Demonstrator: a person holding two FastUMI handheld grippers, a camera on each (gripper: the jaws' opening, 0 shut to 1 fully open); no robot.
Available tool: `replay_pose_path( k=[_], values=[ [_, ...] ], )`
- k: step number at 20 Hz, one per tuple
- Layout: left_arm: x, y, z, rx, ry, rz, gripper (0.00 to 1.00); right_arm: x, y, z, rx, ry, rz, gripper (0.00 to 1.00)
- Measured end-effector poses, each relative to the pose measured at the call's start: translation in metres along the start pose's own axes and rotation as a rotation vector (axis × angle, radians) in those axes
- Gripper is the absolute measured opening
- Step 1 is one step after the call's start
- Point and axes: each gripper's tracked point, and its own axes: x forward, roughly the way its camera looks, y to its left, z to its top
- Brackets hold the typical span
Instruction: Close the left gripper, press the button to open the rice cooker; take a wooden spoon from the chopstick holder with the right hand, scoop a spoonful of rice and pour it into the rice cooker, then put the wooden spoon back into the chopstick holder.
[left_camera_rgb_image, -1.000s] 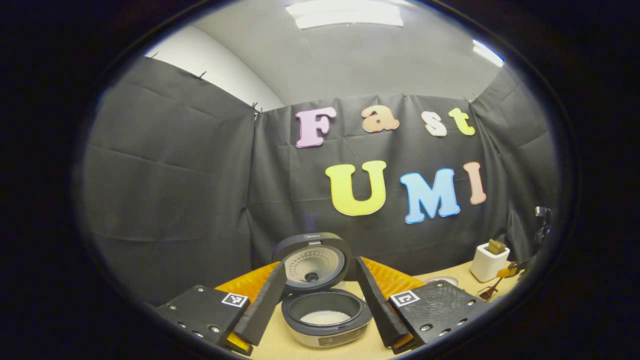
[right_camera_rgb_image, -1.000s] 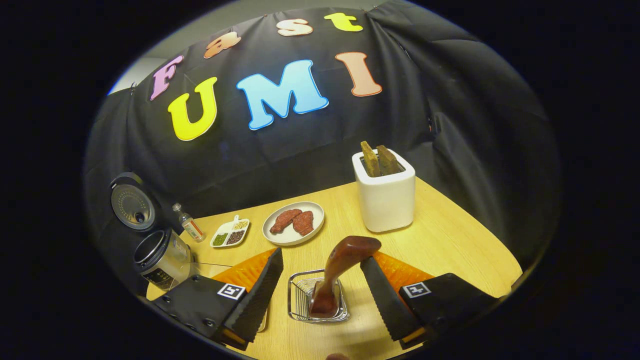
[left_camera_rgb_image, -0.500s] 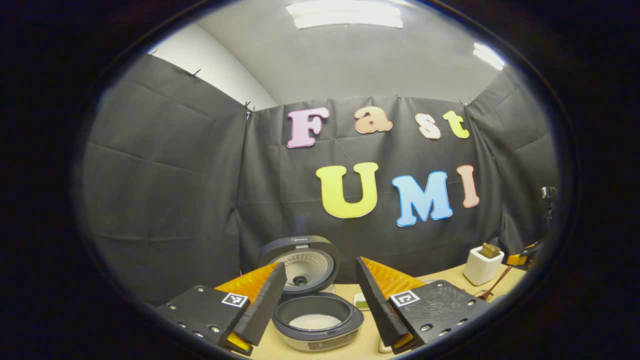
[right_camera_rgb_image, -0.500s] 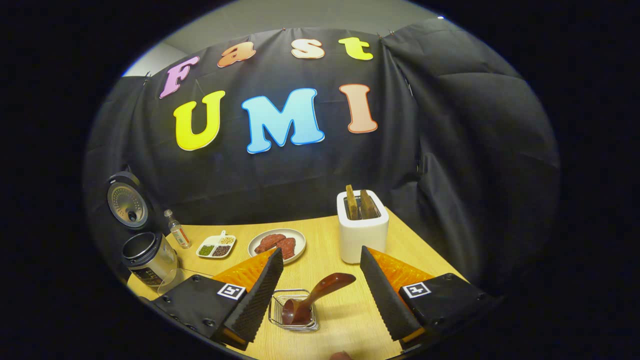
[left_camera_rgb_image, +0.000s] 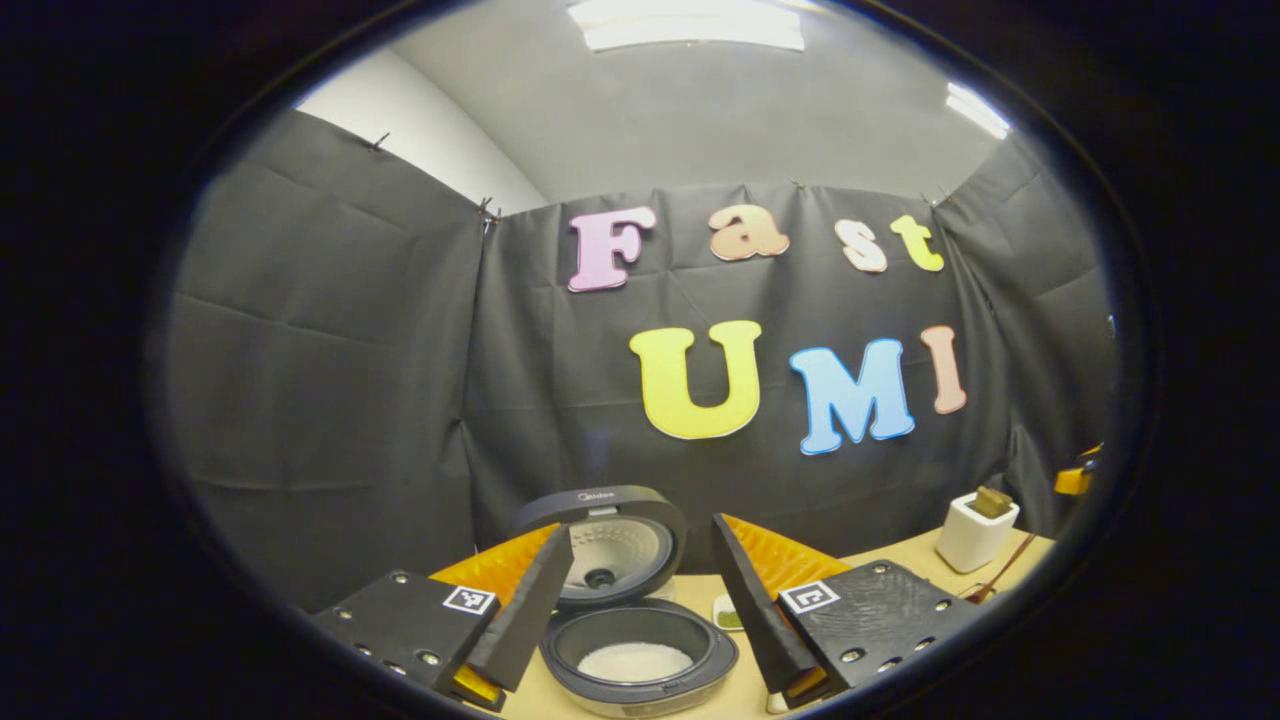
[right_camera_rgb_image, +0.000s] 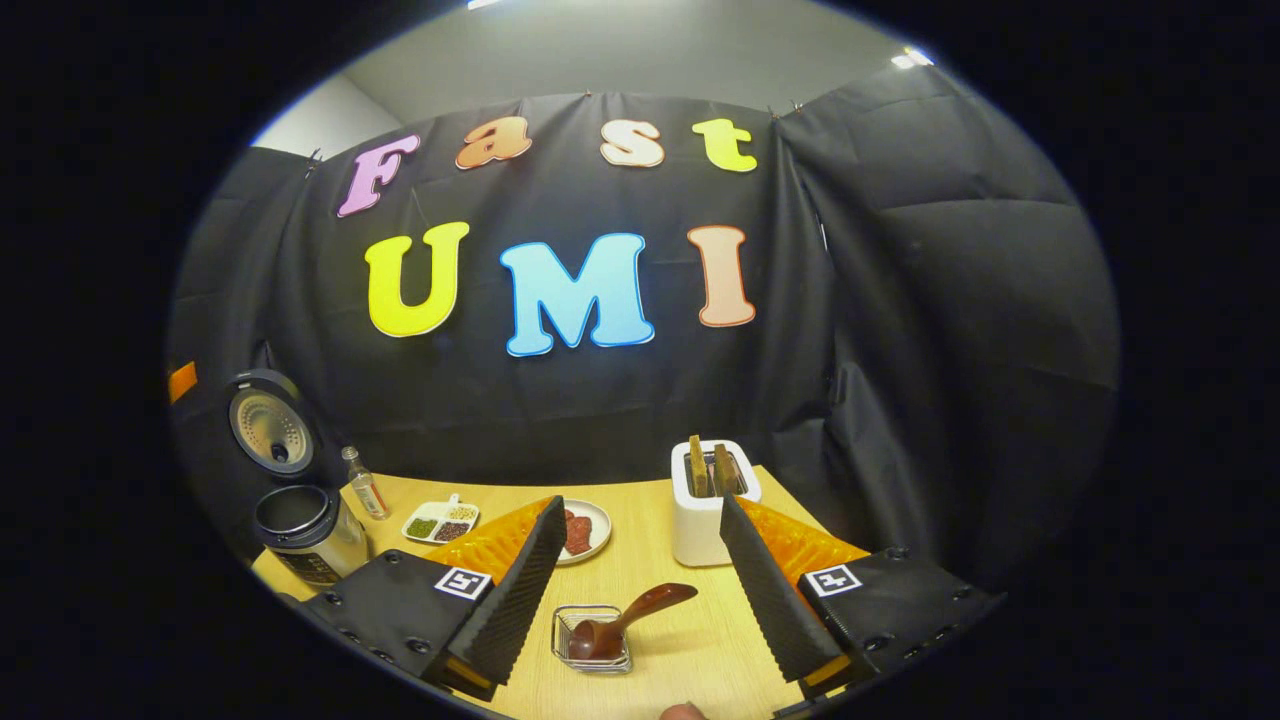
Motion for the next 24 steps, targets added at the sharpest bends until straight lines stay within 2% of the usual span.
replay_pose_path(
  k=[9,16,24],
  values=[
    [0.100,0.028,0.009,-0.027,0.011,0.002,0.87,-0.013,-0.010,-0.030,0.030,0.048,-0.098,0.98],
    [0.182,0.039,-0.021,-0.019,0.050,0.003,0.87,-0.019,-0.005,-0.040,0.011,0.062,-0.178,0.98],
    [0.235,0.065,-0.060,-0.026,0.098,0.072,0.87,-0.023,-0.004,-0.039,0.005,0.071,-0.229,0.98]
  ],
)
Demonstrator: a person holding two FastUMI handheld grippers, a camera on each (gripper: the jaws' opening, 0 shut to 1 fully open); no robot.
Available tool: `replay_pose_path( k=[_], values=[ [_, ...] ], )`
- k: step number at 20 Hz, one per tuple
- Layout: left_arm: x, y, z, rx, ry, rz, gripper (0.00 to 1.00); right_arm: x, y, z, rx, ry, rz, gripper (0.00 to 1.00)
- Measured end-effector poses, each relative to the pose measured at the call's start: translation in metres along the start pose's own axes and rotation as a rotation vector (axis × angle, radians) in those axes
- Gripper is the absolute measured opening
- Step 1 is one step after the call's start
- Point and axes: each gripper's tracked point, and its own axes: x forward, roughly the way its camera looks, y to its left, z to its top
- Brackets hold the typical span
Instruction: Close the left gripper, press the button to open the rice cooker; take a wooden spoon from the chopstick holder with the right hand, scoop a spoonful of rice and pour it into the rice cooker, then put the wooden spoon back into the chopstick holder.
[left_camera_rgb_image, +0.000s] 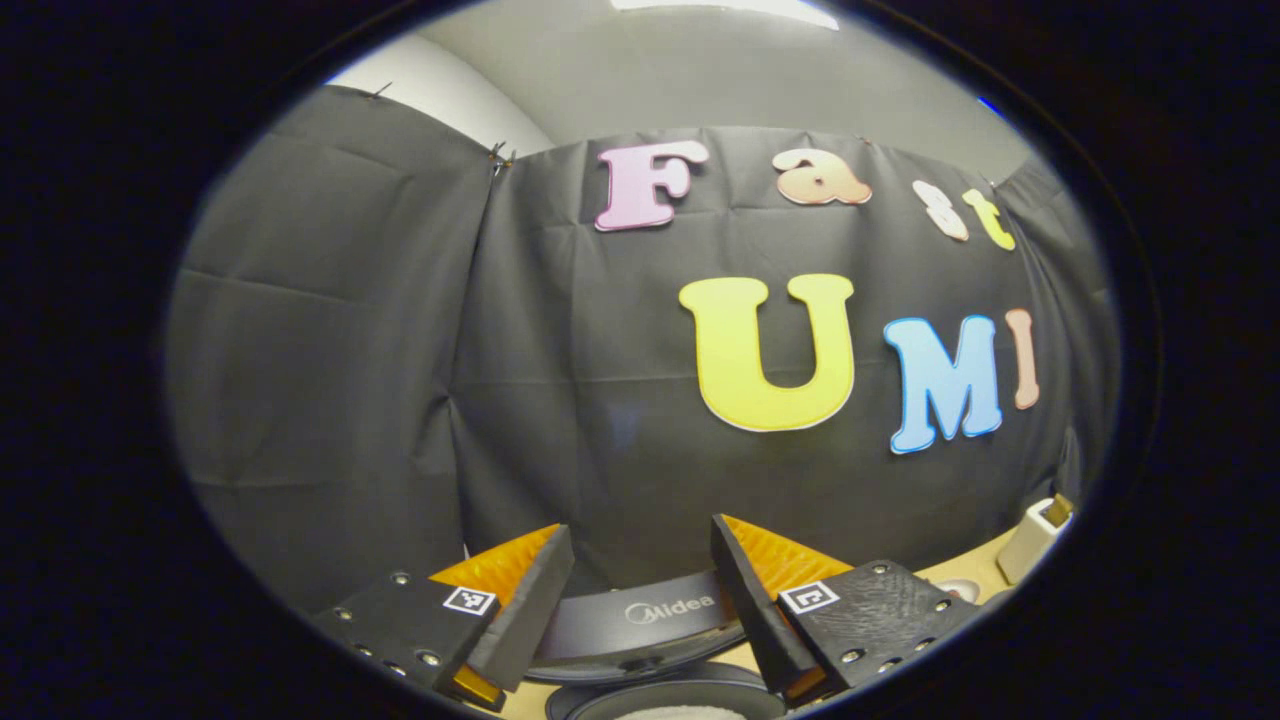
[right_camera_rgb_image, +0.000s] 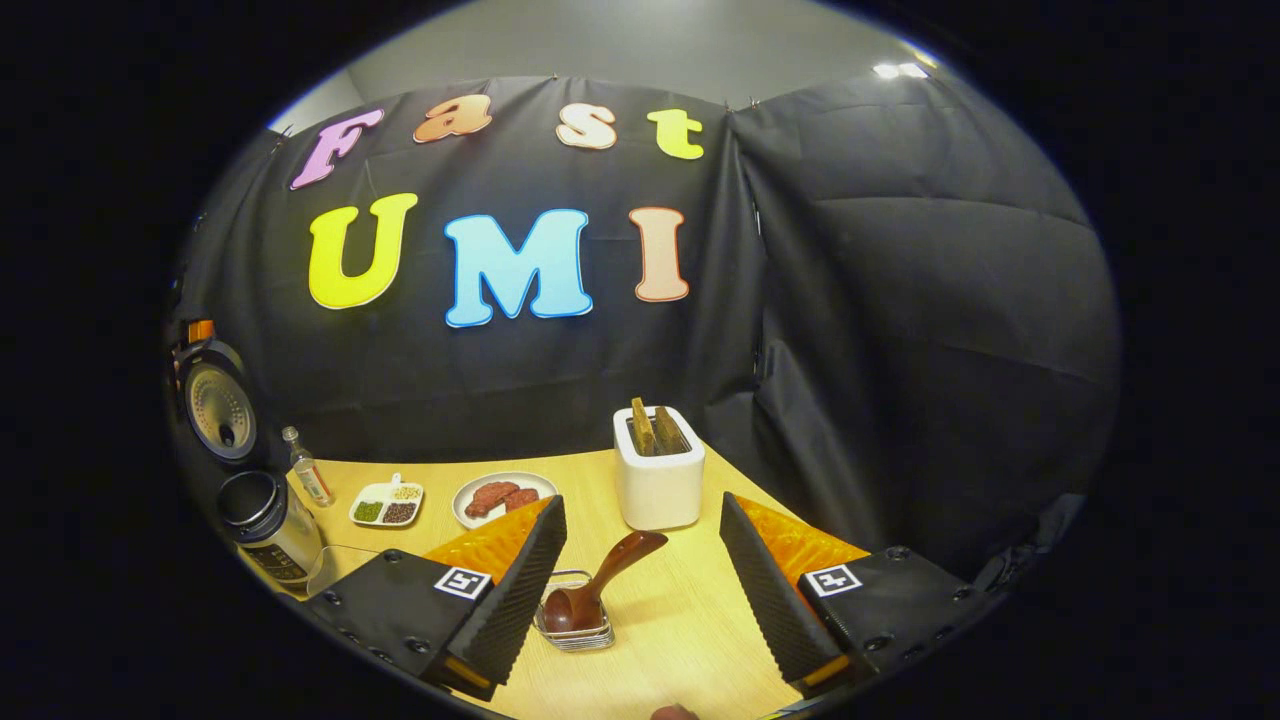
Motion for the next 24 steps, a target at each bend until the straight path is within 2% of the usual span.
replay_pose_path(
  k=[5,7,11,17,24],
  values=[
    [-0.002,-0.002,-0.005,-0.034,0.011,0.012,0.87,0.001,-0.001,0.009,0.002,-0.012,0.004,0.98],
    [-0.013,-0.004,-0.009,-0.044,0.017,0.005,0.90,0.002,0.002,0.011,0.004,-0.013,0.023,0.98],
    [-0.034,-0.012,-0.014,-0.079,0.041,-0.017,0.90,0.004,0.007,0.012,-0.007,-0.012,0.073,0.98],
    [-0.070,-0.027,-0.035,-0.045,0.096,-0.048,0.90,0.003,0.006,0.015,-0.008,-0.016,0.139,0.98],
    [-0.112,-0.041,-0.062,-0.055,0.152,-0.073,0.91,-0.001,0.000,0.012,-0.012,-0.004,0.191,0.98]
  ],
)
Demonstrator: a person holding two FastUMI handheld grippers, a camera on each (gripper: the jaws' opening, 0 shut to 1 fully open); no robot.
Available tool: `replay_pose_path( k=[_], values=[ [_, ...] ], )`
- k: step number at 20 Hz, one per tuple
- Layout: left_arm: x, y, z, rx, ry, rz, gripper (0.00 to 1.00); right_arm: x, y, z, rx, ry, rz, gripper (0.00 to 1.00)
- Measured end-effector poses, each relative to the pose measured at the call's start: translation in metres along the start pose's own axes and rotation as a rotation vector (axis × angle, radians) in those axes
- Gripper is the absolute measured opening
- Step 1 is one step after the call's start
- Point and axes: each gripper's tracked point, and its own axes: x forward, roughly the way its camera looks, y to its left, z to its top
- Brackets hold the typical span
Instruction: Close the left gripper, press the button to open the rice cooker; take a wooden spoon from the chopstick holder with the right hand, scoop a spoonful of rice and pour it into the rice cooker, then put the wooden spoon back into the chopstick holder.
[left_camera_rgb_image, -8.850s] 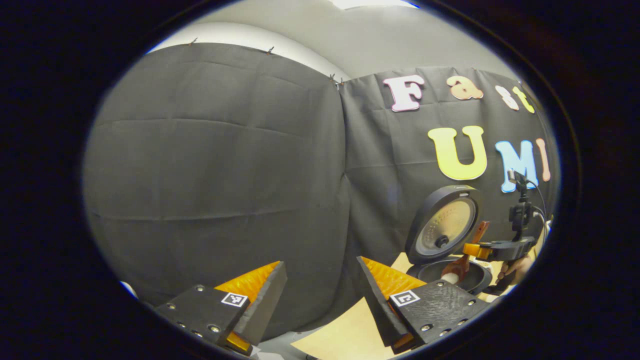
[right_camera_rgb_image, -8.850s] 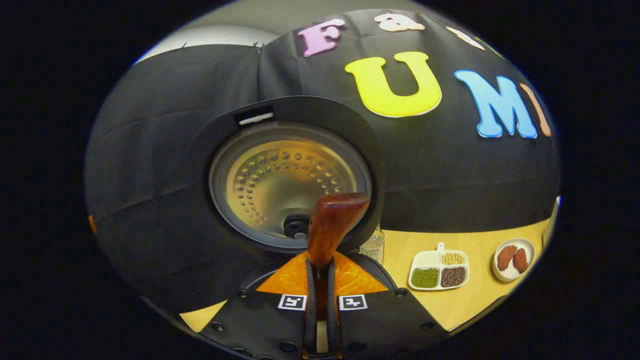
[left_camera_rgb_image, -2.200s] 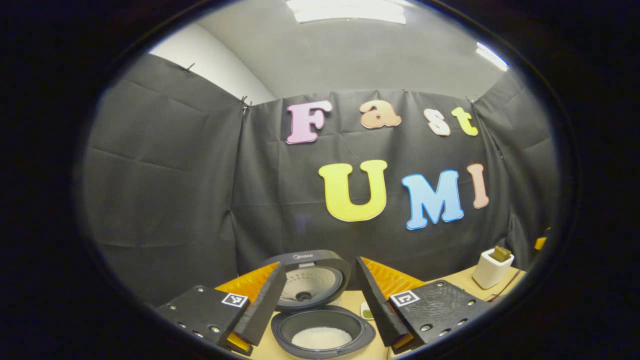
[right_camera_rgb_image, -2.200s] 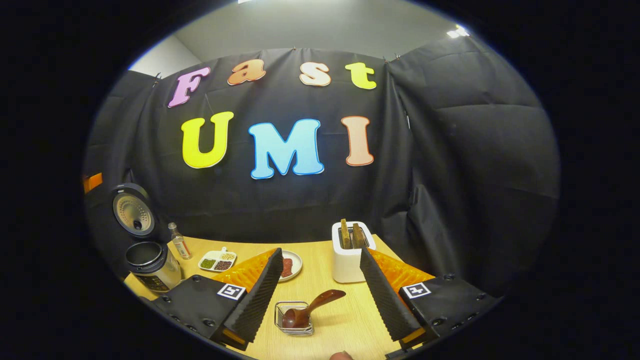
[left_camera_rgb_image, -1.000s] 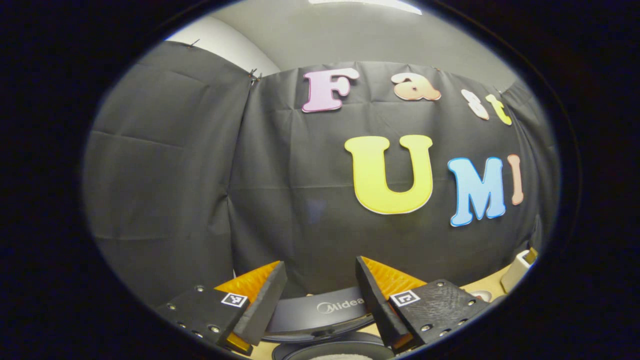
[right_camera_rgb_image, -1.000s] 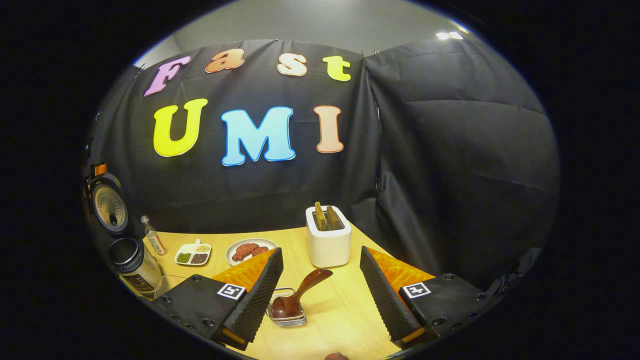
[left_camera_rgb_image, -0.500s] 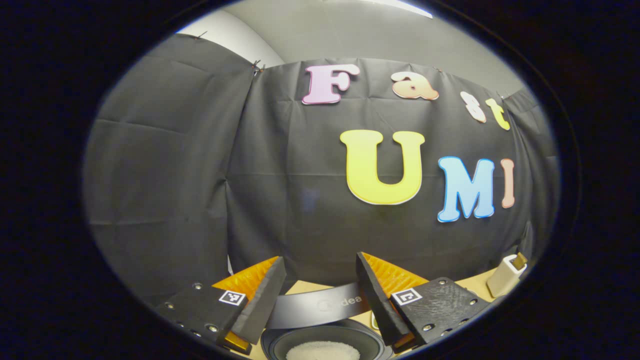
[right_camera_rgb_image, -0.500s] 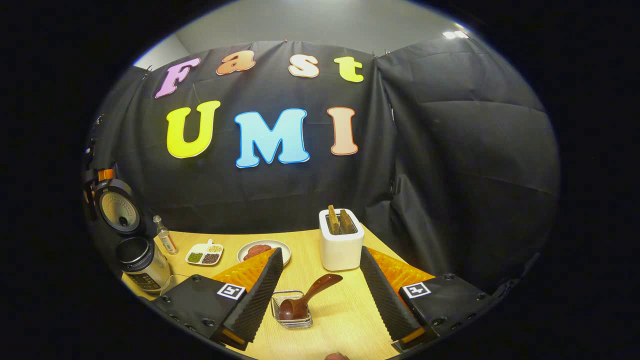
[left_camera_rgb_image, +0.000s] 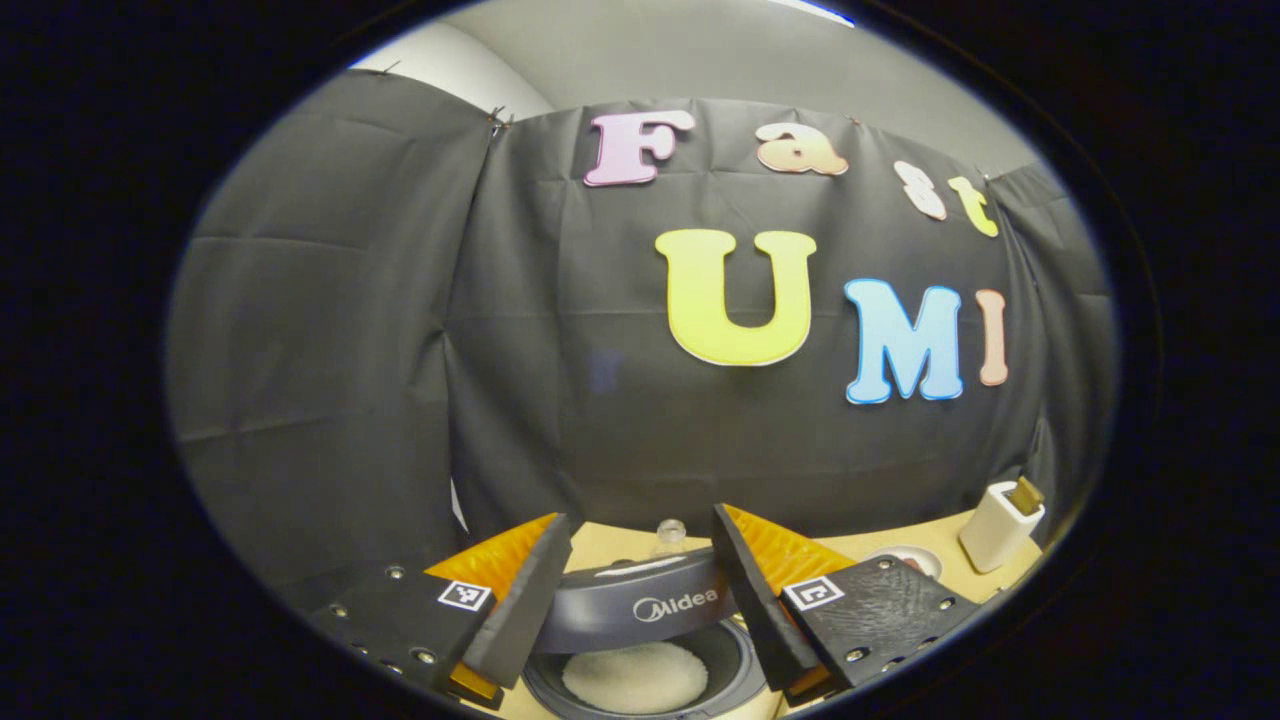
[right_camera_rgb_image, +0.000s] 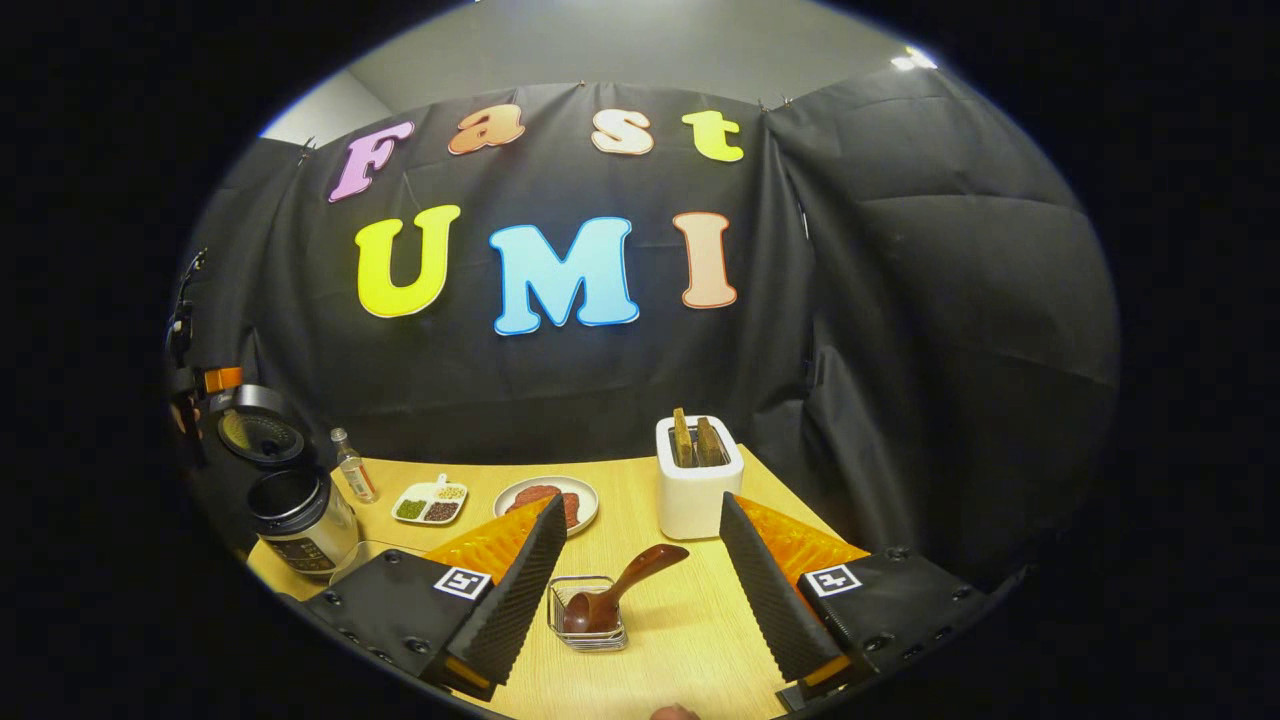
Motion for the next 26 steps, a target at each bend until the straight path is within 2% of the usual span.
replay_pose_path(
  k=[5,26],
  values=[
    [-0.023,-0.004,-0.020,-0.007,0.036,-0.013,0.91,-0.006,-0.007,0.000,-0.005,-0.001,0.018,0.98],
    [-0.063,-0.026,-0.107,-0.004,0.117,-0.048,0.91,-0.018,-0.014,-0.010,-0.009,0.016,0.058,0.98]
  ],
)
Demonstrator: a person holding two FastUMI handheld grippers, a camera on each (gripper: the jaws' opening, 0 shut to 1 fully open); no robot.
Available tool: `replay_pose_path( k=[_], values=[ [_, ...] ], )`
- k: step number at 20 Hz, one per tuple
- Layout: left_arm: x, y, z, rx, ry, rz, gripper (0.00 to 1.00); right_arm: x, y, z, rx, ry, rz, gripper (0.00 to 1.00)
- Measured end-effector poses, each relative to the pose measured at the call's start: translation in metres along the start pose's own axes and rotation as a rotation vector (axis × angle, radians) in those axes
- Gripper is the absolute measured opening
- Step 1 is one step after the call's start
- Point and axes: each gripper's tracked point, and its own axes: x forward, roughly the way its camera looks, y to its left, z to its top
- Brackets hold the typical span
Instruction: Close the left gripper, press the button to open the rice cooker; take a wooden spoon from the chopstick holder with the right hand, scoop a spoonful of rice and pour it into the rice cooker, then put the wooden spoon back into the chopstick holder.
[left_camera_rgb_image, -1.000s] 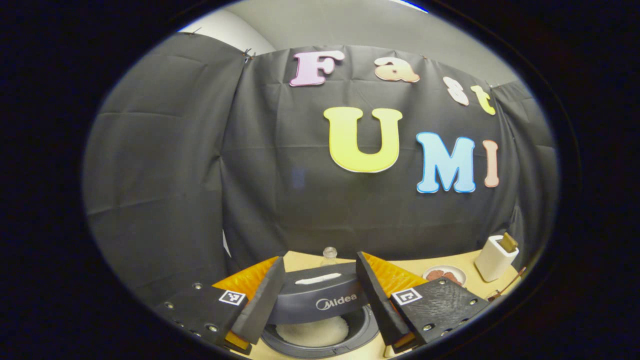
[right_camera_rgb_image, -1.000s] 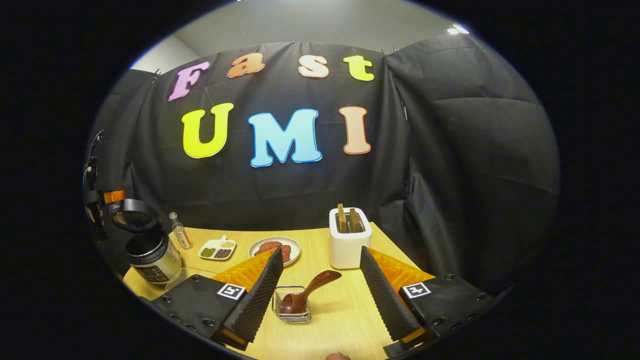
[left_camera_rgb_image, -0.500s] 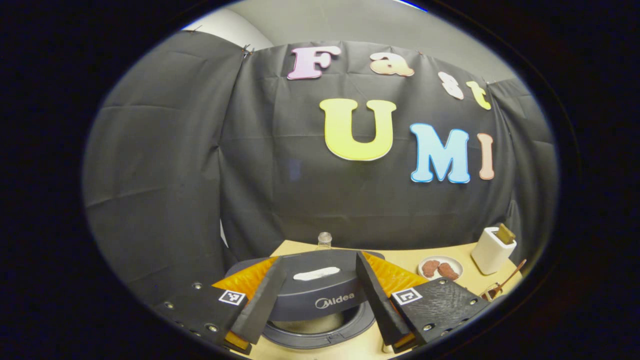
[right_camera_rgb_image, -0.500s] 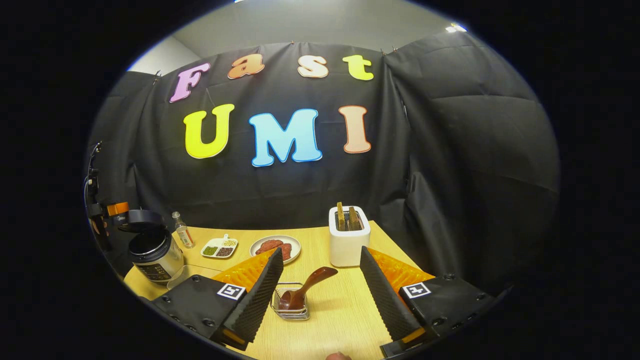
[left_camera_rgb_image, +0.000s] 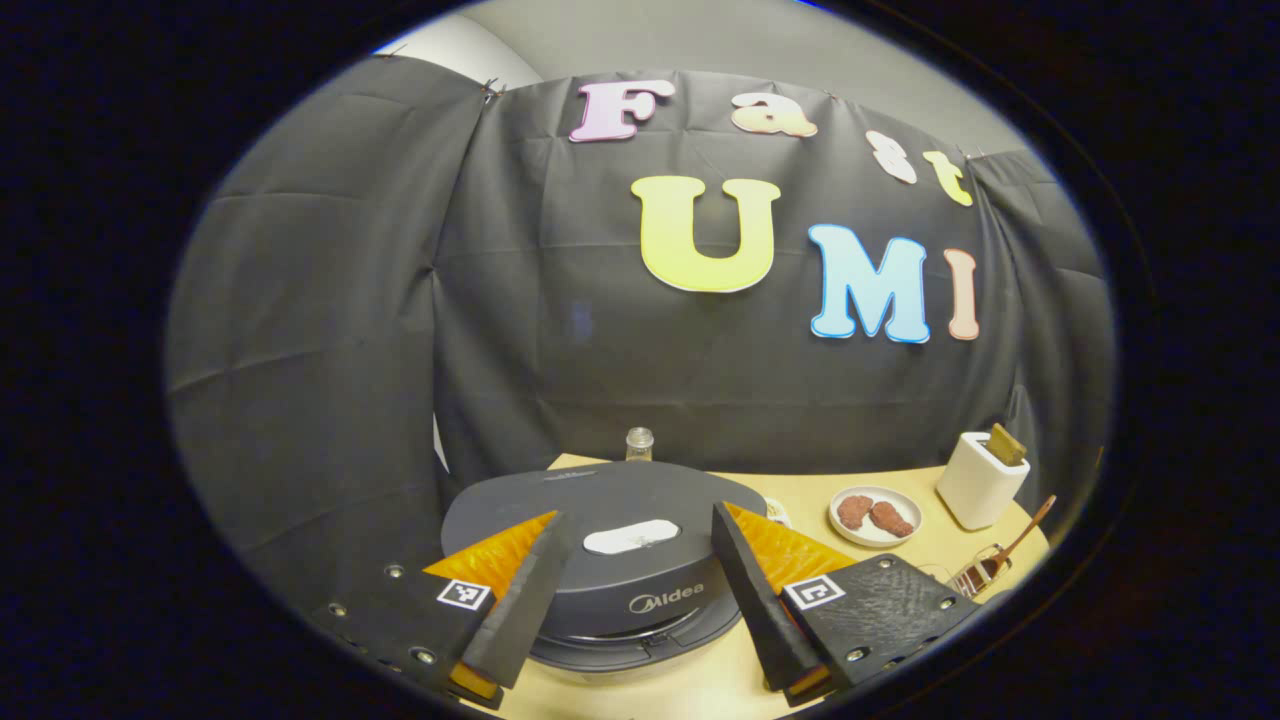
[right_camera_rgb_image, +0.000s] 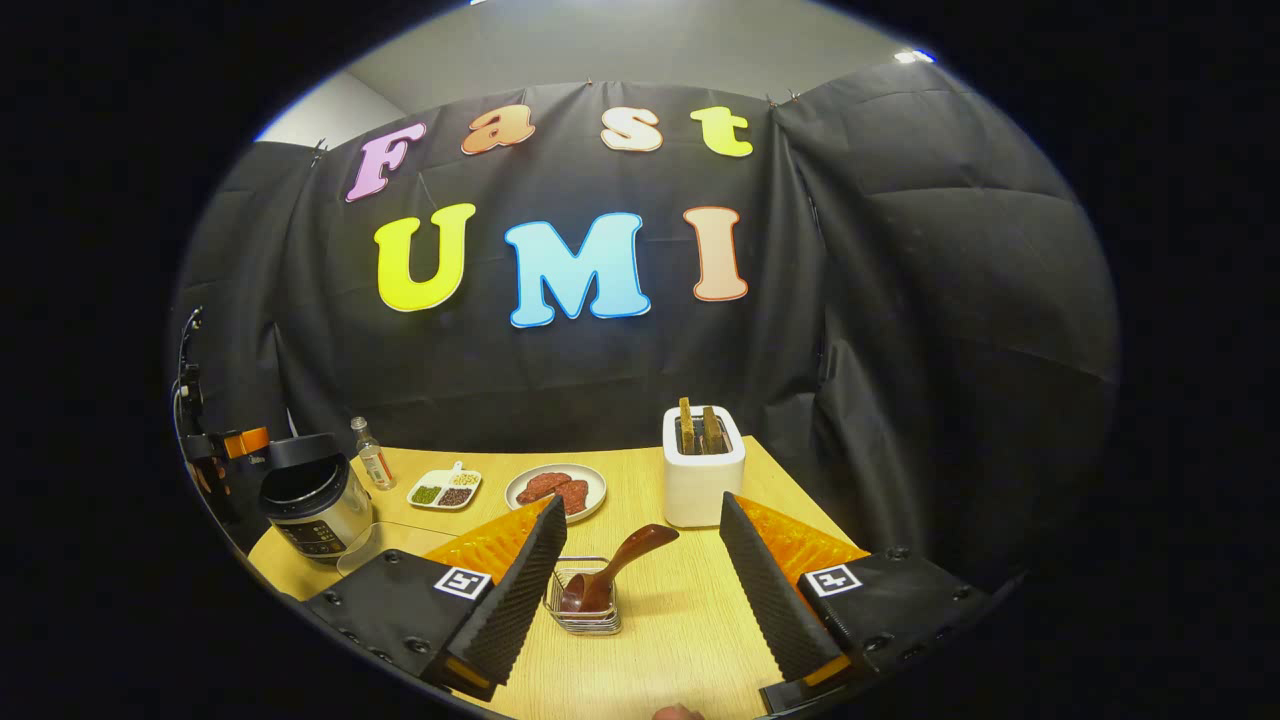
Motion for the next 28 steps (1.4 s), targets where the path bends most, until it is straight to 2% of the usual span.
replay_pose_path(
  k=[18,25,26,28],
  values=[
    [-0.003,-0.009,-0.062,0.068,0.030,0.038,0.90,-0.002,-0.004,-0.002,-0.024,0.009,0.001,0.98],
    [-0.003,-0.009,-0.081,0.014,0.082,0.054,0.92,-0.004,0.001,-0.004,-0.018,0.015,0.015,0.98],
    [-0.004,-0.008,-0.075,0.019,0.035,0.053,0.92,-0.005,0.002,-0.004,-0.022,0.013,0.020,0.98],
    [-0.004,-0.009,-0.072,0.015,0.012,0.057,0.94,-0.007,0.002,0.013,-0.029,0.002,0.034,0.98]
  ],
)
